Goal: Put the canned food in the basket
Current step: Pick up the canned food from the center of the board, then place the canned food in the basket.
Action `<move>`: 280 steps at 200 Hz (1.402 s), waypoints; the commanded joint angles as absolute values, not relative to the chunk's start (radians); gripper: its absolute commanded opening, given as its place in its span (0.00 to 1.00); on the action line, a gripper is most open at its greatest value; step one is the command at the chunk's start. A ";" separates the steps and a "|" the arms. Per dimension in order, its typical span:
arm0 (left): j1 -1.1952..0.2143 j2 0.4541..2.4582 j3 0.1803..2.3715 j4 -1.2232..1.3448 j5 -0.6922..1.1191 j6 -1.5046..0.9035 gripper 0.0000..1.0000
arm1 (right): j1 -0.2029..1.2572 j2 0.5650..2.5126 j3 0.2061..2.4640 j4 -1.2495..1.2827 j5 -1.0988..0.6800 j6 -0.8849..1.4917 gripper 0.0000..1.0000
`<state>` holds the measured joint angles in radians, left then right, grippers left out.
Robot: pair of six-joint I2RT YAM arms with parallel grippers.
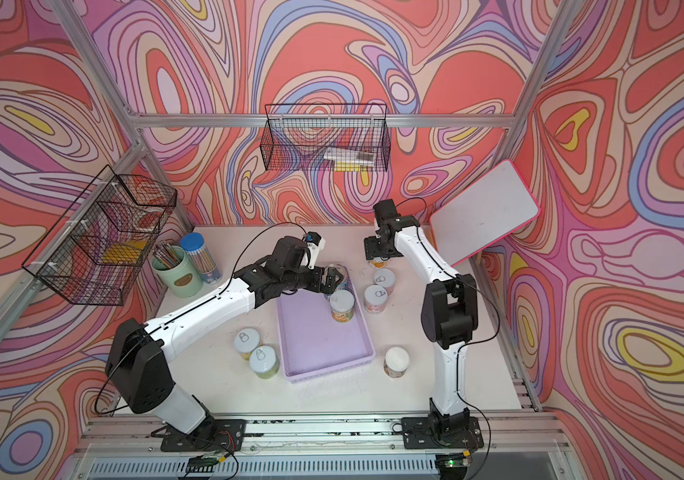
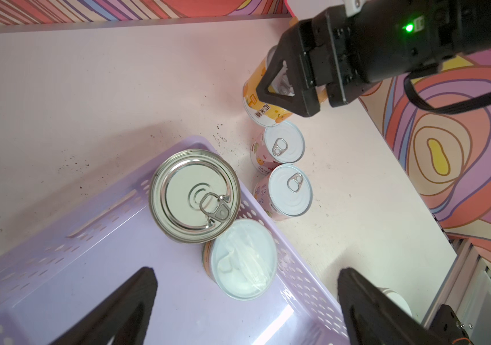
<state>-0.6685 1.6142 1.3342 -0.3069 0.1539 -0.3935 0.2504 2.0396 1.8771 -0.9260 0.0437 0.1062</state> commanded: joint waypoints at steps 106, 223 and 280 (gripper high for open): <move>-0.771 1.442 1.116 -0.321 0.003 -0.440 0.99 | 0.339 1.657 1.501 -0.817 0.103 0.180 0.50; -0.848 1.251 0.863 -0.299 -0.048 -0.576 0.99 | 0.579 1.452 1.339 -0.848 0.207 0.304 0.46; -0.831 1.216 0.809 -0.271 -0.036 -0.625 0.99 | 0.716 1.450 1.364 -0.873 0.258 0.336 0.45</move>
